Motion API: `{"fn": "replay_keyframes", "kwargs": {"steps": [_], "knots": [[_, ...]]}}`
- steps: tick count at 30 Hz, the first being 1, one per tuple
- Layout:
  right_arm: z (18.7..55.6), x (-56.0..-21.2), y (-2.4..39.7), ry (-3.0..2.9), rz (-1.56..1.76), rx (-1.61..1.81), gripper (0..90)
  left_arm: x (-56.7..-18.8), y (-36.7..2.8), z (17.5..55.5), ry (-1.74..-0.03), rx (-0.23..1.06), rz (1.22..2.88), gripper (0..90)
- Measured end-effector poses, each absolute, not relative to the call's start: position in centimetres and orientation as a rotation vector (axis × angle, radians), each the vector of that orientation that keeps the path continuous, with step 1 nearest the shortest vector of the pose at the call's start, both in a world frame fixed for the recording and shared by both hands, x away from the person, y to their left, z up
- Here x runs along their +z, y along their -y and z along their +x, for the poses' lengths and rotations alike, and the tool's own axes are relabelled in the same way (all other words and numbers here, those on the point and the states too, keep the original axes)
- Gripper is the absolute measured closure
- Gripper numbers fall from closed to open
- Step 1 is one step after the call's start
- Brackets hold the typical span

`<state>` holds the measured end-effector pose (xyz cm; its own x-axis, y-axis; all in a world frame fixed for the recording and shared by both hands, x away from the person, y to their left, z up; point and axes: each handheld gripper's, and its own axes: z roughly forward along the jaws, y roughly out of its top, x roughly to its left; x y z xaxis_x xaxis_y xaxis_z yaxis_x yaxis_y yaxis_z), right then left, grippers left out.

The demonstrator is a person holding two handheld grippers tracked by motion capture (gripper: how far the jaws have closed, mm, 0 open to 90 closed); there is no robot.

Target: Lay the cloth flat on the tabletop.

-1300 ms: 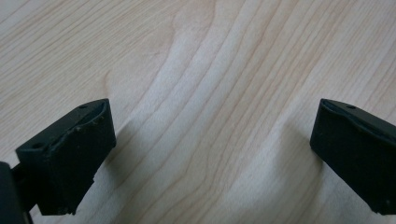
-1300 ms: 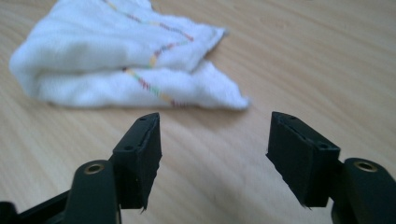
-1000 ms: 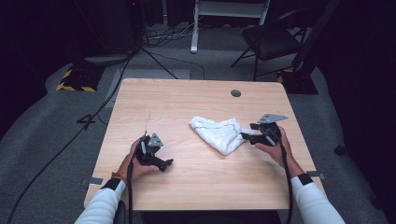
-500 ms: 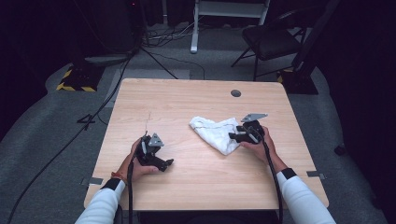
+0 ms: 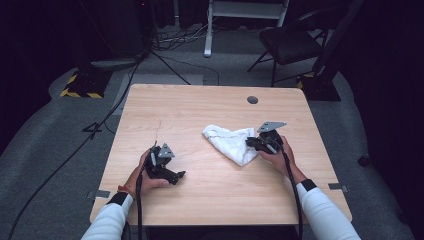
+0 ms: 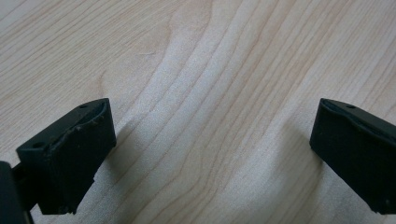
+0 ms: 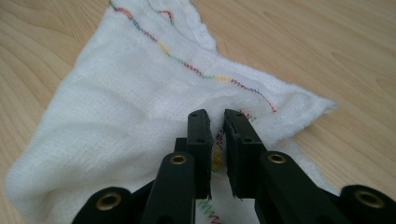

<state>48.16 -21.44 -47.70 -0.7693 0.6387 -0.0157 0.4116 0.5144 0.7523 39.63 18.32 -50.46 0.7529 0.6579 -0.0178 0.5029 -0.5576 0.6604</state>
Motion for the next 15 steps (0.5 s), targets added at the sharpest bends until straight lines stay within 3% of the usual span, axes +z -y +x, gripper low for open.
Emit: {"fn": "replay_keyframes", "kwargs": {"steps": [15], "knots": [[46.2, -45.6, 20.2, -2.444, 0.708, 1.181, 83.3, -50.5, -18.4, 39.6, -0.865, 0.307, 2.284, 0.4]]}}
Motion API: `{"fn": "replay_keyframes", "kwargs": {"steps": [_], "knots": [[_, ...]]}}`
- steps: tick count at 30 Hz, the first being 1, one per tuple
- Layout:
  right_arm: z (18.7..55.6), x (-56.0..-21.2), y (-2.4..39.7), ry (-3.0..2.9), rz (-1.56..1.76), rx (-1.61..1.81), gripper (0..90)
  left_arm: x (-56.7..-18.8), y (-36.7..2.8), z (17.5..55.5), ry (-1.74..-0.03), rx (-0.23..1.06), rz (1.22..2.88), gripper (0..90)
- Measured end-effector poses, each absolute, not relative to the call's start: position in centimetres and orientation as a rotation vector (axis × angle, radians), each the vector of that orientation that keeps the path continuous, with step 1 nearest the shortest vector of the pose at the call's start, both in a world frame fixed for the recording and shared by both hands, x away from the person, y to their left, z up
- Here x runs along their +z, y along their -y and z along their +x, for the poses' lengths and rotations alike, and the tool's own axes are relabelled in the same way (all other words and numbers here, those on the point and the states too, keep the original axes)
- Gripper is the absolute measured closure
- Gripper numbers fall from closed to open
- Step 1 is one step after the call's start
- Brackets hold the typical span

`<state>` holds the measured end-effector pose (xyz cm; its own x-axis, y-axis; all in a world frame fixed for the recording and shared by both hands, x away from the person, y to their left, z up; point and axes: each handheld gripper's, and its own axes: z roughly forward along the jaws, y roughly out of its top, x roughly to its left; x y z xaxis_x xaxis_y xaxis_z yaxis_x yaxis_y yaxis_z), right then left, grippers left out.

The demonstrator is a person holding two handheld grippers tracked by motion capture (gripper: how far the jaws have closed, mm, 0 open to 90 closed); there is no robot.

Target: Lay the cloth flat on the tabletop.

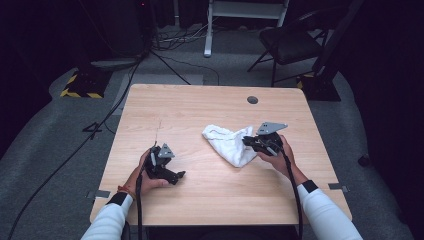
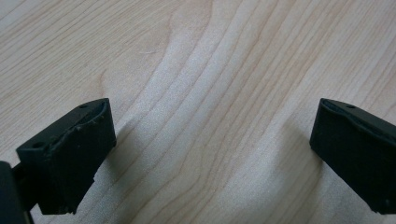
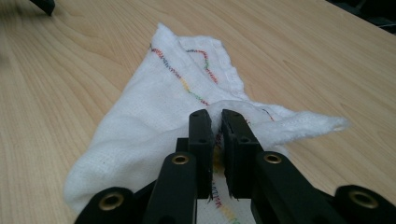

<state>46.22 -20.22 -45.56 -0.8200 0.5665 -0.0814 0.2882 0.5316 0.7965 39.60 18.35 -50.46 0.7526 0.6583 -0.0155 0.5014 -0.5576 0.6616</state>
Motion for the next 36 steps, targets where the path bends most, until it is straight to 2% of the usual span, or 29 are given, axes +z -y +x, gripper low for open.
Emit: {"fn": "replay_keyframes", "kwargs": {"steps": [19, 36], "knots": [[42.5, -43.9, 17.1, -2.488, 0.446, 1.26, 83.5, -50.5, -18.5, 39.5, -0.864, 0.307, 2.286, 0.4], [39.7, -44.2, 13.9, -2.56, 0.255, 1.257, 83.1, -50.5, -20.3, 39.2, -0.884, 0.312, 2.281, 0.4]]}}
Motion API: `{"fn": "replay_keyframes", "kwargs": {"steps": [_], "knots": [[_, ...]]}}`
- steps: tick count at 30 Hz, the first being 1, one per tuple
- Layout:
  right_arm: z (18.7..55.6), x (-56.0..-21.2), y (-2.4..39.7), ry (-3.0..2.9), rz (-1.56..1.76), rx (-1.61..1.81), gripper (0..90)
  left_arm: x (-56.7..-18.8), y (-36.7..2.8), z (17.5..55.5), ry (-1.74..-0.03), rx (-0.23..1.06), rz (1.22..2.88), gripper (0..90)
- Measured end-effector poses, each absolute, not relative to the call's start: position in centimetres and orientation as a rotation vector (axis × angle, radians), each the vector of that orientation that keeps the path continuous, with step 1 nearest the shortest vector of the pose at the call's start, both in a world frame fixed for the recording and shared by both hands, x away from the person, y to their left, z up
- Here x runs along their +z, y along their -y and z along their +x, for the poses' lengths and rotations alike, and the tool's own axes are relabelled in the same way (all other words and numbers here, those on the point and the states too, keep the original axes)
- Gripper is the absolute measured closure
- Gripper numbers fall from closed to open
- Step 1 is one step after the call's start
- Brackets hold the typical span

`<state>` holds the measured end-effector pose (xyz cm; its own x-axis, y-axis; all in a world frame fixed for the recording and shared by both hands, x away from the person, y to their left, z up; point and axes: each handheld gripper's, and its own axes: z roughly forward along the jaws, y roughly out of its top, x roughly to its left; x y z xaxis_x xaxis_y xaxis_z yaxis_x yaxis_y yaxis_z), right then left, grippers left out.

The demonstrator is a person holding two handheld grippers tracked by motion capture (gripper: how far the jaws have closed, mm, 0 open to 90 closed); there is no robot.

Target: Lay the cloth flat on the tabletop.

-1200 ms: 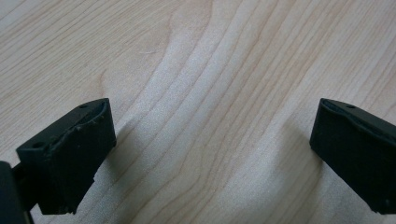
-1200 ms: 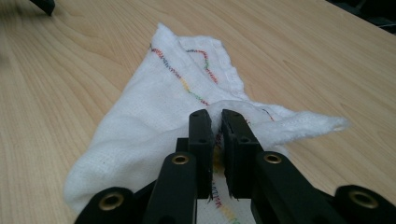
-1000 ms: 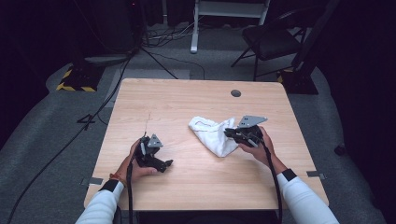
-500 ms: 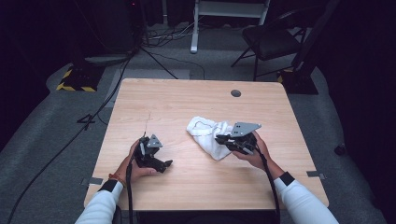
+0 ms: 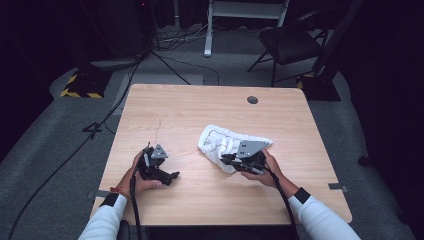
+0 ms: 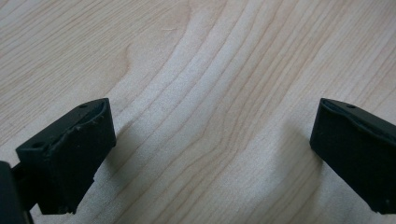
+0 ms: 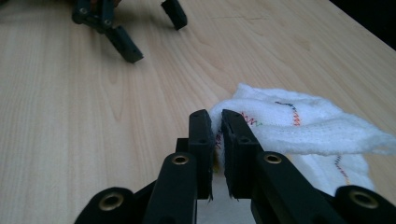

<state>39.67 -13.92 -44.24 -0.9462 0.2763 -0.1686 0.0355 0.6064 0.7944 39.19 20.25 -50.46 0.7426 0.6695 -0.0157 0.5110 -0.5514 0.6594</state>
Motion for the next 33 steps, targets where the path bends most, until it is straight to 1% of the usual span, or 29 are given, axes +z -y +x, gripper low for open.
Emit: {"fn": "replay_keyframes", "kwargs": {"steps": [6, 14, 18, 19, 22, 27, 28, 30, 32, 33], "knots": [[38.3, -44.8, 12.5, -2.602, 0.158, 1.239, 82.6, -50.5, -20.3, 39.2, -0.885, 0.313, 2.28, 0.4], [37.3, -46.0, 11.6, -2.668, 0.129, 1.239, 80.4, -50.4, -20.3, 39.2, -0.886, 0.315, 2.281, 0.3], [36.5, -46.7, 11.3, -2.713, 0.112, 1.249, 77.2, -50.4, -20.2, 39.2, -0.901, 0.317, 2.277, 0.3], [36.1, -46.9, 11.4, -2.734, 0.102, 1.272, 75.1, -50.4, -20.1, 39.1, -0.908, 0.317, 2.279, 0.3], [35.7, -46.8, 11.6, -2.74, 0.097, 1.271, 73.2, -50.4, -19.9, 39.1, -0.926, 0.322, 2.271, 0.3], [35.9, -46.1, 13.6, -2.696, 0.168, 1.265, 67.4, -50.3, -19.6, 39.2, -0.949, 0.328, 2.271, 0.4], [35.9, -46.1, 13.6, -2.696, 0.168, 1.265, 67.4, -50.3, -19.6, 39.2, -0.955, 0.327, 2.275, 0.4], [36.7, -46.0, 14.3, -2.672, 0.232, 1.255, 65.5, -50.1, -19.3, 39.2, -0.959, 0.336, 2.275, 3.0], [37.6, -45.9, 14.6, -2.641, 0.284, 1.236, 62.2, -50.0, -19.1, 39.1, -0.974, 0.335, 2.25, 10.0], [37.9, -45.9, 14.7, -2.635, 0.304, 1.233, 61.3, -49.9, -18.9, 39.1, -0.972, 0.336, 2.244, 15.4]]}}
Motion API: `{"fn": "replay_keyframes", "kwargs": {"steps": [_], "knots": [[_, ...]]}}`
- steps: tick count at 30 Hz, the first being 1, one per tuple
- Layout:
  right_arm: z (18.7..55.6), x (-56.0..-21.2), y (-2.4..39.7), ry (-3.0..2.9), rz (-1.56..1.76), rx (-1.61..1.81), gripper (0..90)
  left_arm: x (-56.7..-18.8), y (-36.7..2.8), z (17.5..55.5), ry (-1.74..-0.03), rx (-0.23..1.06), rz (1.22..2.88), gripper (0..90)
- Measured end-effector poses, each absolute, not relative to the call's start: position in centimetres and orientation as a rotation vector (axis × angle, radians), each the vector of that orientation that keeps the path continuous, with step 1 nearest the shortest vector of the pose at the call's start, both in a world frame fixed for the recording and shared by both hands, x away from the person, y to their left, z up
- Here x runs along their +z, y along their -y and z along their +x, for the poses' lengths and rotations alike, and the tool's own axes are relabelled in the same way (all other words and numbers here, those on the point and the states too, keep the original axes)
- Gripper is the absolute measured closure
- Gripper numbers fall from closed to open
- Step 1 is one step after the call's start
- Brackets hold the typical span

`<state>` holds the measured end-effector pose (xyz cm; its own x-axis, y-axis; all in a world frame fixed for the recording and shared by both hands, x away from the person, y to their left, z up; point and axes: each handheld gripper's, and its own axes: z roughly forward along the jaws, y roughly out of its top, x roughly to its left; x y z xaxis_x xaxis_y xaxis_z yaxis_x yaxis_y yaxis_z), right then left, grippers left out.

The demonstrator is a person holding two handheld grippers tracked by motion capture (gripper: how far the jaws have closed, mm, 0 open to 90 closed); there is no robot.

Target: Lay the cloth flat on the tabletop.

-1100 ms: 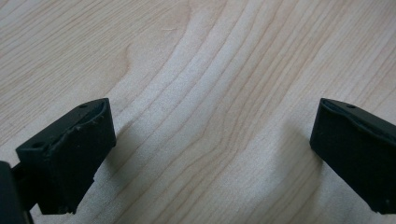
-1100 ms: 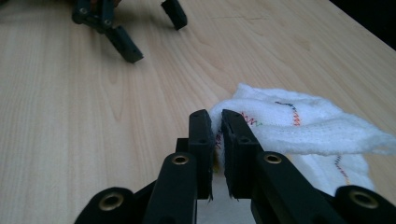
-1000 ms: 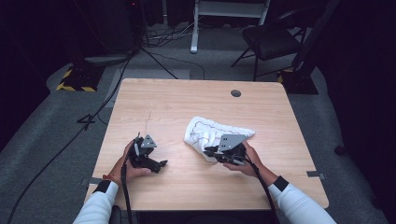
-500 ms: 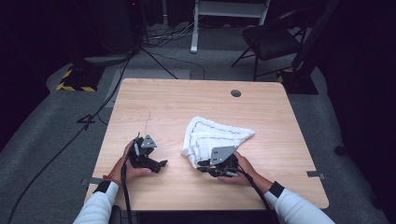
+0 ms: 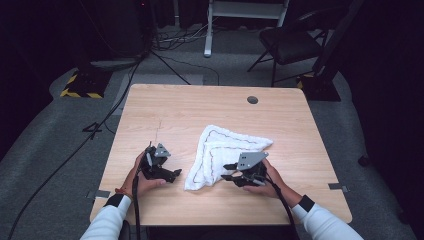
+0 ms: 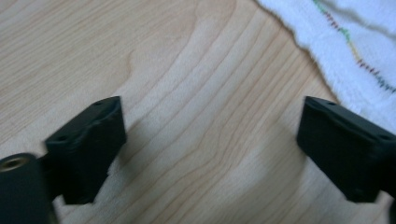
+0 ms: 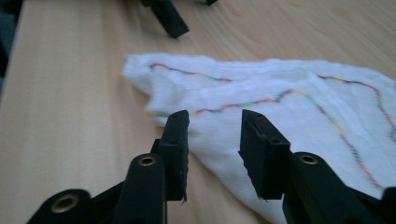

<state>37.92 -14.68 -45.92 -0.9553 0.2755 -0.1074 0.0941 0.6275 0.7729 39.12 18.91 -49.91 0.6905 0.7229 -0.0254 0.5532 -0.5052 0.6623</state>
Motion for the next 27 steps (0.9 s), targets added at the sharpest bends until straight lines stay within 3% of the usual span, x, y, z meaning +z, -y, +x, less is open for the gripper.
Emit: {"fn": "replay_keyframes", "kwargs": {"steps": [1, 3, 12, 27], "knots": [[38.4, -45.9, 14.8, -2.624, 0.334, 1.231, 60.5, -49.8, -18.7, 39.1, -0.963, 0.319, 2.237, 19.5], [40.1, -45.5, 14.9, -2.59, 0.434, 1.233, 57.7, -49.6, -18.2, 39.1, -0.945, 0.276, 2.236, 15.8], [44.5, -45.0, 11.6, -2.548, 0.555, 1.187, 54.2, -49.4, -15.0, 38.4, -0.811, 0.268, 2.314, 17.7], [47.7, -47.5, 6.3, -2.622, 0.657, 1.068, 51.4, -49.9, -14.8, 38.6, -0.776, 0.246, 2.311, 16.8]]}}
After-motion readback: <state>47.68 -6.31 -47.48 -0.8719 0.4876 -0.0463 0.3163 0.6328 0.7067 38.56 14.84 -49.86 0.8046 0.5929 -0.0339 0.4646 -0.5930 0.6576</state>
